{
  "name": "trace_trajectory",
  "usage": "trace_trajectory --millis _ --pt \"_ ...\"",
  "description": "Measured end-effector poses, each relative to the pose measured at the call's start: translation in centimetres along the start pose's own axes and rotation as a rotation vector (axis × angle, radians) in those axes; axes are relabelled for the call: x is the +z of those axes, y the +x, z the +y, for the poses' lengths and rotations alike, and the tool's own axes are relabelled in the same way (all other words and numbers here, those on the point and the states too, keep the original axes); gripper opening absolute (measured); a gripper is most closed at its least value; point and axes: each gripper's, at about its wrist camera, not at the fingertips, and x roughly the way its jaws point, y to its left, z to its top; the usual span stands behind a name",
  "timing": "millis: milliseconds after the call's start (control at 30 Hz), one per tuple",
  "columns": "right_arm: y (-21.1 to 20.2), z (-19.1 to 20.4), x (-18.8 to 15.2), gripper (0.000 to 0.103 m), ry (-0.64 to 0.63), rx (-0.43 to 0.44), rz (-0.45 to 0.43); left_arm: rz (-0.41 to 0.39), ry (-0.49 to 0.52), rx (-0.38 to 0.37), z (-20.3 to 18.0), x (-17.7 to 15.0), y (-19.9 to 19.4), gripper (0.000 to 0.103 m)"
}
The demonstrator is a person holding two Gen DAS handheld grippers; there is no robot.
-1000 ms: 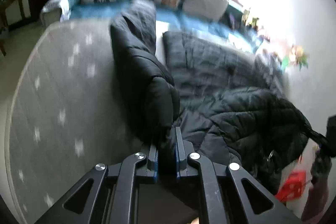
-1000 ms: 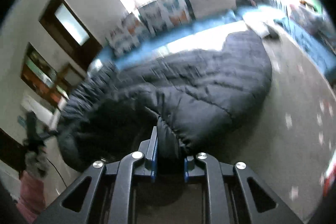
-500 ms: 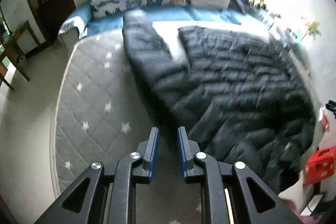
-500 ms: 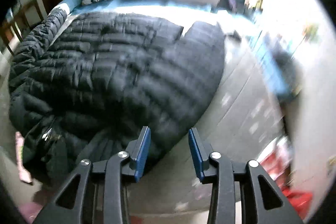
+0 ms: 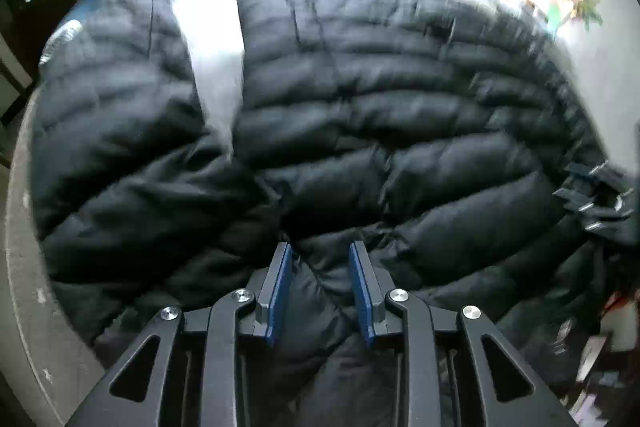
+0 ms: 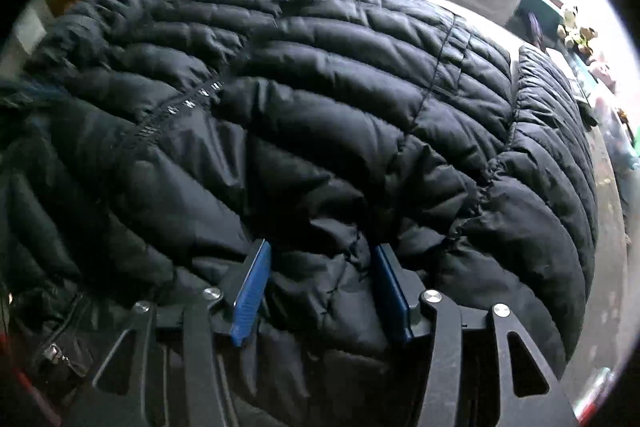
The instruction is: Fold large clothes
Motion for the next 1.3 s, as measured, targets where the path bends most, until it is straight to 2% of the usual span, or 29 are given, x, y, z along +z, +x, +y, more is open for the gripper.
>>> trace_trajectory --millis 67,133,233,300,333,367,433,533,600,633,700,800,867,900,933,967,1000,1033,1100,1133,1200,1300 --pt "-1.4 -1.0 0.1 0.058 -0.004 0.028 0.022 0.005 0.012 -0.016 0.2 0.3 -0.2 0.033" --pt "-3.1 -3.2 1.4 0.058 0.034 0.044 -0.004 0.014 -0.018 -0.051 0.9 1.6 -1.0 0.033" --pt "-3.9 -6.5 4.6 0.058 0.086 -0.022 -0.048 -0.048 -0.073 -0.063 2.2 4.3 -3.0 0.033" --pt "-2.8 -9.7 7.5 0.058 0.142 -0.07 -0.064 -0.095 -0.11 -0.069 3.2 6.0 -3.9 0.038" --pt "-2.1 -10.7 8.4 0.058 0.171 -0.086 -0.067 -0.119 -0.134 -0.066 3.8 7.0 -4.2 0.049" --pt "-0.9 -12.1 9.3 0.058 0.207 -0.085 -0.056 -0.132 -0.15 -0.06 4.3 8.3 -3.9 0.055" --pt "1.8 -14.4 10.2 0.058 0.271 -0.116 -0.022 -0.146 -0.171 -0.062 5.3 9.8 -3.3 0.055" --pt "5.3 -17.2 8.8 0.057 0.316 -0.138 0.068 -0.128 -0.211 -0.071 6.1 11.4 -1.5 0.056" --pt "5.0 -18.8 7.2 0.057 0.398 -0.079 0.047 -0.111 -0.216 -0.046 6.7 11.6 -0.1 0.056" --pt "4.5 -19.2 6.6 0.057 0.416 -0.105 0.056 -0.106 -0.211 -0.035 6.8 11.4 0.5 0.056" --pt "4.6 -19.1 5.6 0.057 0.334 -0.273 0.109 -0.105 -0.204 -0.015 7.7 11.4 1.3 0.056" --pt "3.6 -20.0 4.7 0.057 0.367 -0.248 0.091 -0.111 -0.239 -0.044 9.1 12.0 2.1 0.057" --pt "2.4 -20.2 5.6 0.06 0.392 -0.155 0.019 -0.114 -0.275 -0.075 9.5 12.5 2.9 0.059" --pt "1.8 -19.9 6.3 0.061 0.399 -0.077 -0.032 -0.113 -0.288 -0.086 9.7 12.6 3.3 0.06" --pt "1.8 -19.8 6.9 0.07 0.407 -0.011 -0.059 -0.111 -0.292 -0.088 9.6 12.7 3.4 0.064" --pt "2.0 -19.4 7.4 0.075 0.41 0.065 -0.071 -0.115 -0.3 -0.091 9.6 13.0 3.7 0.065" --pt "2.5 -19.0 7.9 0.077 0.402 0.099 -0.066 -0.121 -0.305 -0.09 9.5 13.1 3.9 0.065" --pt "3.7 -18.5 8.6 0.077 0.373 0.09 -0.051 -0.121 -0.306 -0.087 9.4 13.3 4.1 0.066" --pt "6.2 -18.1 9.4 0.077 0.324 -0.003 0.009 -0.115 -0.303 -0.083 9.1 13.3 4.5 0.072" --pt "7.4 -18.3 9.3 0.077 0.329 -0.017 0.03 -0.115 -0.296 -0.082 8.9 13.3 4.7 0.073" --pt "8.7 -19.1 9.2 0.08 0.362 0.015 0.05 -0.119 -0.285 -0.084 8.7 13.2 4.8 0.075" --pt "8.8 -18.9 9.4 0.082 0.382 0.068 0.02 -0.108 -0.261 -0.108 7.8 13.6 5.6 0.074"
